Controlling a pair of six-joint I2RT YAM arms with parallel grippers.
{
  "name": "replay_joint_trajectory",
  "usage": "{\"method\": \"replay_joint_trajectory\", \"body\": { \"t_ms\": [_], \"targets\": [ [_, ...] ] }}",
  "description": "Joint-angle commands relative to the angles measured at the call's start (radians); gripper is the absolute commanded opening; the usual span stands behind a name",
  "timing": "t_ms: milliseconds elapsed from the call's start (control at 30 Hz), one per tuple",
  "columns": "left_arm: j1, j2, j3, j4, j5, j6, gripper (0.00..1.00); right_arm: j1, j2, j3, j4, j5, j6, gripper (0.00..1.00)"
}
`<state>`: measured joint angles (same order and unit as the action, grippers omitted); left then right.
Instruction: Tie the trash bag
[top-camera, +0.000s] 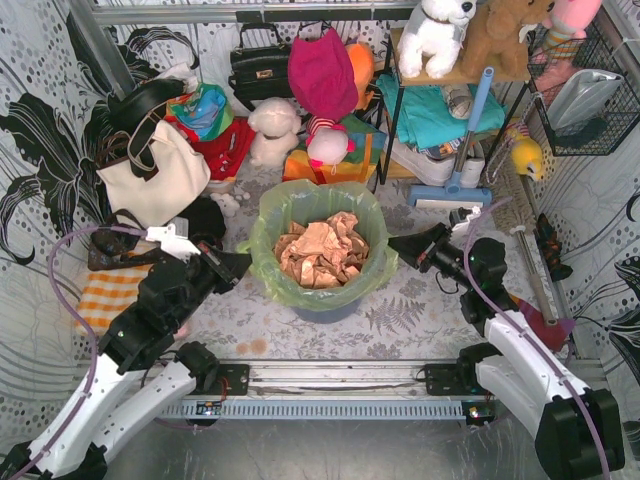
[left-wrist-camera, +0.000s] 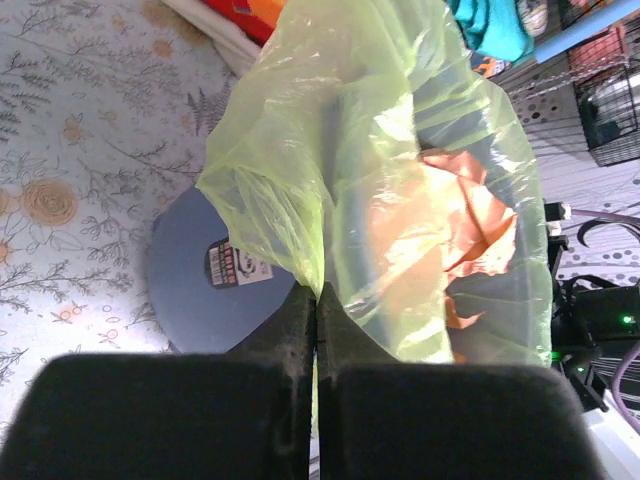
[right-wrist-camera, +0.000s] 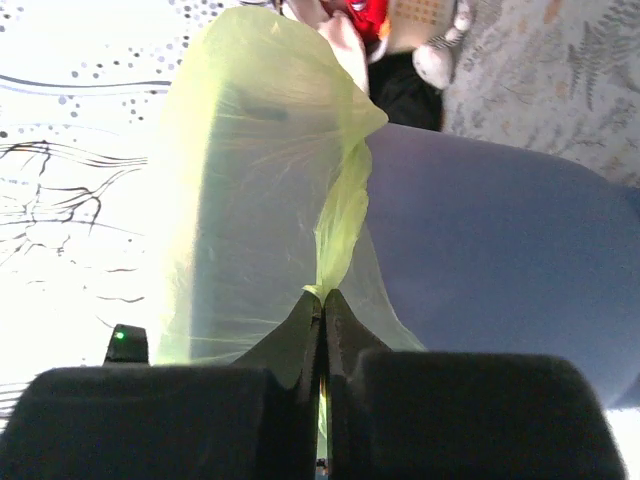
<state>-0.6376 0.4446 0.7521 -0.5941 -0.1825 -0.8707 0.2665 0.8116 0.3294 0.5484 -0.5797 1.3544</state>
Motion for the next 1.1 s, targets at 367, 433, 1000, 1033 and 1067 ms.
{"method": "replay_joint_trajectory", "body": {
  "t_ms": [367, 433, 1000, 1033, 1067],
  "targets": [
    [0.006, 0.042, 0.166, 0.02, 0.005, 0.023, 0.0, -0.008, -0.061, 0.158, 0.108, 0.037, 0.091, 0.0],
    [0.006, 0.054, 0.19, 0.023, 0.013, 0.028, 0.0, -0.008, -0.057, 0.175, 0.11, 0.034, 0.095, 0.0],
    [0.006, 0.255, 0.236, 0.126, 0.159, 0.075, 0.0, 0.011, 0.086, 0.38, -0.058, -0.124, -0.027, 0.0],
    [0.006, 0.265, 0.234, 0.137, 0.168, 0.076, 0.0, 0.023, 0.091, 0.382, -0.085, -0.122, -0.044, 0.0],
    [0.006, 0.275, 0.235, 0.144, 0.176, 0.078, 0.0, 0.033, 0.093, 0.383, -0.116, -0.117, -0.061, 0.0]
  ]
}}
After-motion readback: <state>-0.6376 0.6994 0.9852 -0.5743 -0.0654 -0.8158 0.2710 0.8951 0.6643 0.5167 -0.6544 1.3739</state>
